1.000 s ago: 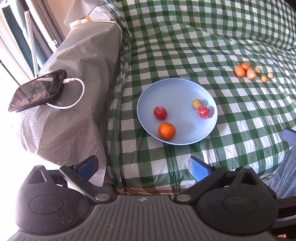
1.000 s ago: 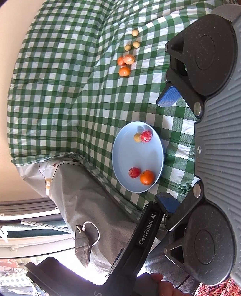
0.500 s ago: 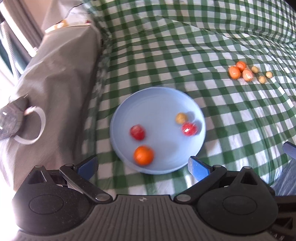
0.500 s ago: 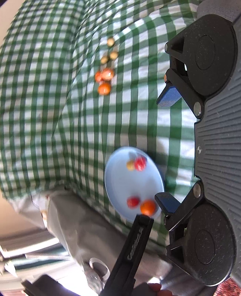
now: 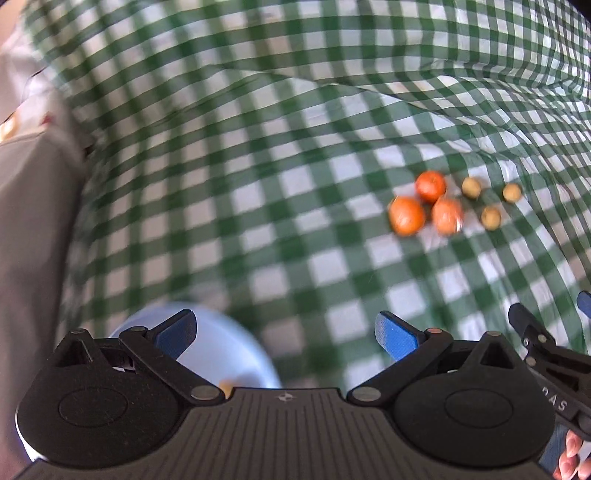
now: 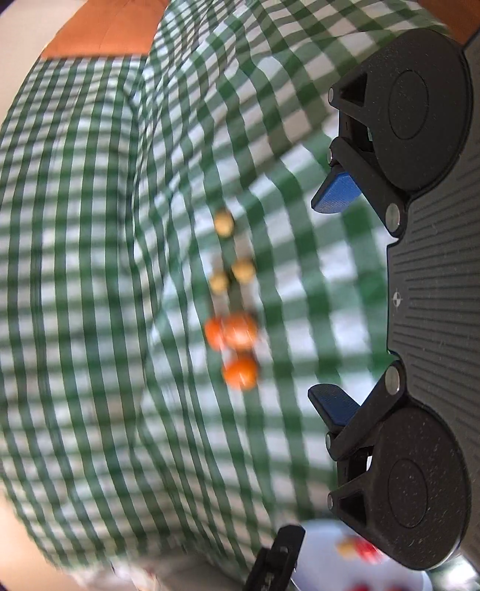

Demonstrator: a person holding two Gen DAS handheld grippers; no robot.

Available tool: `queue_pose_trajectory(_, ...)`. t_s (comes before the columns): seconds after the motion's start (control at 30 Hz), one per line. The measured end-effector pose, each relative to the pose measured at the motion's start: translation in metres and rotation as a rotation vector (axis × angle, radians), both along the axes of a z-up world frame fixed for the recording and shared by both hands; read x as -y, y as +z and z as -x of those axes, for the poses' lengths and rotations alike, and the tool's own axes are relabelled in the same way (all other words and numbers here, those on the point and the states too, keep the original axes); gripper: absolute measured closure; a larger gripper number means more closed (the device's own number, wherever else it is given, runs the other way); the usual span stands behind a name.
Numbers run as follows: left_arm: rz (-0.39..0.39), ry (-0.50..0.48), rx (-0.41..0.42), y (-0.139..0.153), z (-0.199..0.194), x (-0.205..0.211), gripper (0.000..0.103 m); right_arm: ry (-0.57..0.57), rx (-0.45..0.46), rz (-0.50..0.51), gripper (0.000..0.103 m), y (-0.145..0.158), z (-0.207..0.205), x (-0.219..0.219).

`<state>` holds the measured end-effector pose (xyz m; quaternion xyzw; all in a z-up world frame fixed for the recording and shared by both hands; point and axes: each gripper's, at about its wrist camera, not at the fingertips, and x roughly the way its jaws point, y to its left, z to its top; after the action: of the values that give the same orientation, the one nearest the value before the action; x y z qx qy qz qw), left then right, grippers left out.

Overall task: Organize fruits
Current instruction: 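Grasp a yellow fruit with the right tool while the left tool grasps an orange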

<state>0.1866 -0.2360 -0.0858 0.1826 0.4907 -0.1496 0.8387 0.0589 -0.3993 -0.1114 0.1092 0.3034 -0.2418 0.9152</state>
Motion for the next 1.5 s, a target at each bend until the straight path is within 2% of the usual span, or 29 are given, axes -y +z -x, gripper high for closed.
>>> queue_pose_trajectory(0.13, 0.008, -0.066, -0.024, -0.035, -0.039, 0.048, 0.000, -0.045, -0.008, 0.012, 0.005, -0.019, -0.038, 0.044)
queue_pose_trajectory(0.3, -0.019, -0.139, -0.056, -0.077, -0.072, 0.091, 0.000, 0.008, -0.054, 0.033, 0.005, -0.051, -0.090, 0.081)
queue_pose_trajectory(0.37, 0.005, -0.166, -0.068, -0.085, -0.080, 0.100, 0.000, 0.040, -0.060, 0.043, 0.005, -0.063, -0.104, 0.090)
queue_pose_trajectory(0.5, 0.038, -0.180, -0.069, -0.093, -0.091, 0.111, 0.000, 0.087, -0.009, 0.056, 0.004, -0.069, -0.118, 0.100)
queue_pose_trajectory(0.57, 0.054, -0.176, -0.069, -0.096, -0.095, 0.115, 0.003, 0.109, 0.008, 0.053, 0.012, -0.069, -0.122, 0.102)
queue_pose_trajectory(0.6, 0.075, -0.175, -0.065, -0.094, -0.096, 0.116, 0.009, 0.130, 0.025, 0.045, 0.026, -0.069, -0.122, 0.102)
queue_pose_trajectory(0.63, 0.106, -0.182, -0.074, -0.092, -0.096, 0.115, 0.025, 0.152, 0.041, 0.043, 0.046, -0.066, -0.120, 0.099)
queue_pose_trajectory(0.67, 0.128, -0.189, -0.071, -0.088, -0.094, 0.114, 0.049, 0.170, 0.048, 0.053, 0.056, -0.065, -0.119, 0.096)
queue_pose_trajectory(0.7, 0.141, -0.207, -0.065, -0.085, -0.090, 0.114, 0.067, 0.181, 0.047, 0.066, 0.072, -0.063, -0.119, 0.093)
queue_pose_trajectory(0.73, 0.134, -0.224, -0.063, -0.083, -0.087, 0.114, 0.070, 0.184, 0.041, 0.071, 0.075, -0.061, -0.118, 0.090)
queue_pose_trajectory(0.9, 0.141, -0.233, -0.040, -0.069, -0.068, 0.102, 0.077, 0.148, 0.014, 0.017, 0.075, -0.052, -0.108, 0.086)
queue_pose_trajectory(0.93, 0.147, -0.225, -0.042, -0.065, -0.063, 0.096, 0.083, 0.137, 0.008, 0.009, 0.075, -0.050, -0.103, 0.085)
queue_pose_trajectory(0.97, 0.157, -0.220, -0.048, -0.061, -0.059, 0.090, 0.097, 0.127, 0.003, 0.006, 0.075, -0.048, -0.096, 0.083)
queue_pose_trajectory(1.0, 0.166, -0.216, -0.061, -0.057, -0.054, 0.083, 0.102, 0.117, 0.000, 0.006, 0.075, -0.046, -0.088, 0.080)
queue_pose_trajectory(1.1, 0.178, -0.190, -0.073, -0.048, -0.038, 0.062, 0.102, 0.094, -0.013, -0.008, 0.075, -0.037, -0.065, 0.066)
queue_pose_trajectory(1.2, 0.147, -0.182, -0.075, -0.051, -0.027, 0.050, 0.102, 0.100, -0.033, -0.005, 0.075, -0.032, -0.047, 0.050)
queue_pose_trajectory(1.4, 0.175, -0.182, -0.086, -0.049, -0.025, 0.037, 0.101, 0.064, -0.053, -0.006, 0.075, -0.035, -0.030, 0.034)
queue_pose_trajectory(1.5, 0.174, -0.200, -0.080, -0.050, -0.026, 0.036, 0.091, 0.037, -0.045, -0.019, 0.075, -0.038, -0.030, 0.037)
